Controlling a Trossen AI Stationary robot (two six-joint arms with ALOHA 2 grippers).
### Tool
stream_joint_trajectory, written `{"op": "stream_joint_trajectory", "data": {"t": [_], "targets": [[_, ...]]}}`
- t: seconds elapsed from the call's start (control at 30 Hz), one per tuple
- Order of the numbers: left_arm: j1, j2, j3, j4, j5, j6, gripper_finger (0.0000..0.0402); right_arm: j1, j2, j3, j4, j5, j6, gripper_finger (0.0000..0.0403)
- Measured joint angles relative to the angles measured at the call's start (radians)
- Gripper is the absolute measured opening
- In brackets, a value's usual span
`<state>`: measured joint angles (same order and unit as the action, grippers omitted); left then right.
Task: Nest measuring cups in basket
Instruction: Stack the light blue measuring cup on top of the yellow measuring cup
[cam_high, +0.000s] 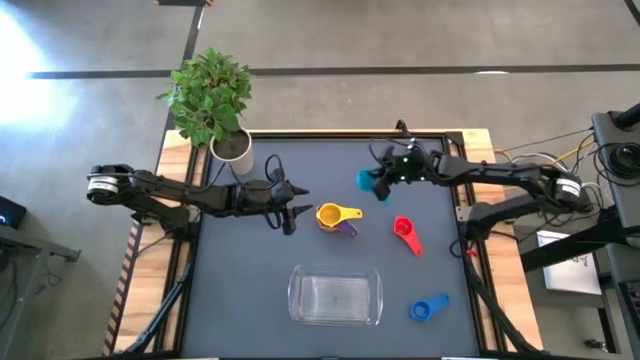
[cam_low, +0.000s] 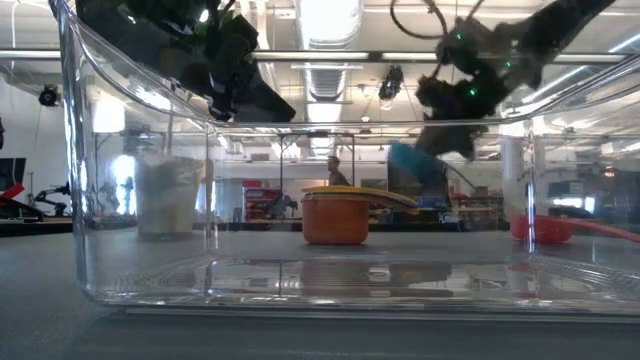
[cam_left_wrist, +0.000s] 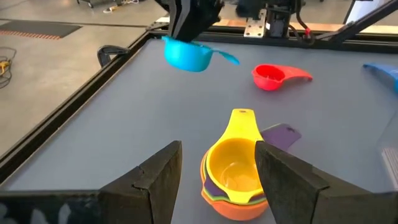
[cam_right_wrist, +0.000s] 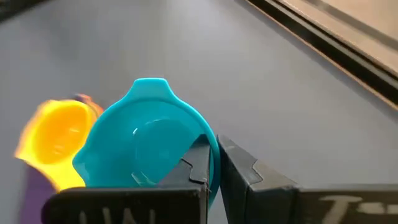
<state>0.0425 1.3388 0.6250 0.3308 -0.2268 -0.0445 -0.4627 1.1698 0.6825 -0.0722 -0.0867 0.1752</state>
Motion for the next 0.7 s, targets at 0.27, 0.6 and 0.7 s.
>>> {"op": "stream_joint_trajectory", "data": {"t": [0.27,0.6,0.7], "targets": [[0.000,-0.010,0.000,-0.021,0.000,0.030,0.0187,0.121,0.079,0.134,0.003,0.000,-0.018,0.0009],[0.000,-0.131,-0.040,-0.042,0.000,0.035,0.0187,0.201,0.275,0.255,0.002,0.001,-0.083,0.0009],[0.000,-0.152,-0.083,-0.018,0.000,0.032,0.0187,0.215,0.329,0.292,0.001,-0.005,-0.084,0.0009]]}}
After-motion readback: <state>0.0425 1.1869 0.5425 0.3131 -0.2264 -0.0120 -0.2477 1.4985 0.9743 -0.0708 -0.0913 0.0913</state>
